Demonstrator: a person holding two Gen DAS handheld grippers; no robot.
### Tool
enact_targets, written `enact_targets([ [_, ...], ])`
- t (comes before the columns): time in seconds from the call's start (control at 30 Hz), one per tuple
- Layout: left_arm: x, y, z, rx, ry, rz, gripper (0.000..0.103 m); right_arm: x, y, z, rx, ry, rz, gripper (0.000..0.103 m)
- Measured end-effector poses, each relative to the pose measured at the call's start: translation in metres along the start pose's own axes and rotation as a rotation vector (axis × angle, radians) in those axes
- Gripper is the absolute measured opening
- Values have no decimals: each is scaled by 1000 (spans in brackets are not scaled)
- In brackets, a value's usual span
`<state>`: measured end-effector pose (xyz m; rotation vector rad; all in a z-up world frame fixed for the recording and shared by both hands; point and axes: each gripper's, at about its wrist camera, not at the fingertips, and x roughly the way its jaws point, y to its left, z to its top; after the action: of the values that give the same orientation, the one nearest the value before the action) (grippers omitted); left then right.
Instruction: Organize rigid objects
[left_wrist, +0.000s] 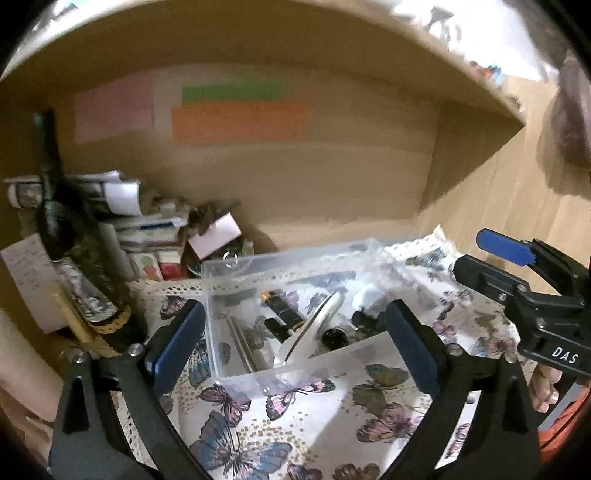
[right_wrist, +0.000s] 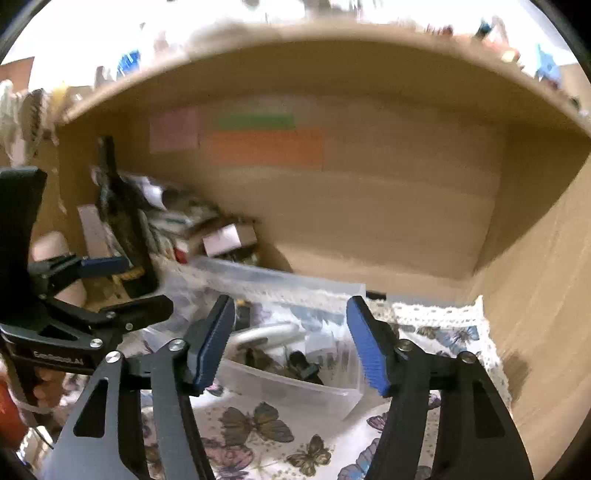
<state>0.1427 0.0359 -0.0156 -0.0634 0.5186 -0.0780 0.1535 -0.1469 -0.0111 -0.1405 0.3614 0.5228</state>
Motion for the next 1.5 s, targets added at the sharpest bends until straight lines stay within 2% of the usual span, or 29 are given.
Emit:
enact_targets([
  [0.07,-18,-2,-2,-5,-35,0,101,-19,4,1,2,-42,-2,70],
  [0.13,-32,-3,-3,-5,-63,3,102,-35,7,0,2,-84,-8,84],
  [0.27,-61,-9,-9,3,-125,21,102,-62,14,-4,0,-142,-7,90],
  [0.33,-73,-13,-13,7,-151,30,103,-73,15,-7,13,-164,-5,98],
  [0.43,-87,-18,-18,17,-181,41,103,-81,16,-11,28,-184,-9,102],
  [0.73,-116,-30,-30,25,-242,40,103,-106,20,-20,42,-220,-19,103],
  [1.5,-131,-34,-35,34,-277,38,103,-116,29,-23,40,-234,-34,103],
])
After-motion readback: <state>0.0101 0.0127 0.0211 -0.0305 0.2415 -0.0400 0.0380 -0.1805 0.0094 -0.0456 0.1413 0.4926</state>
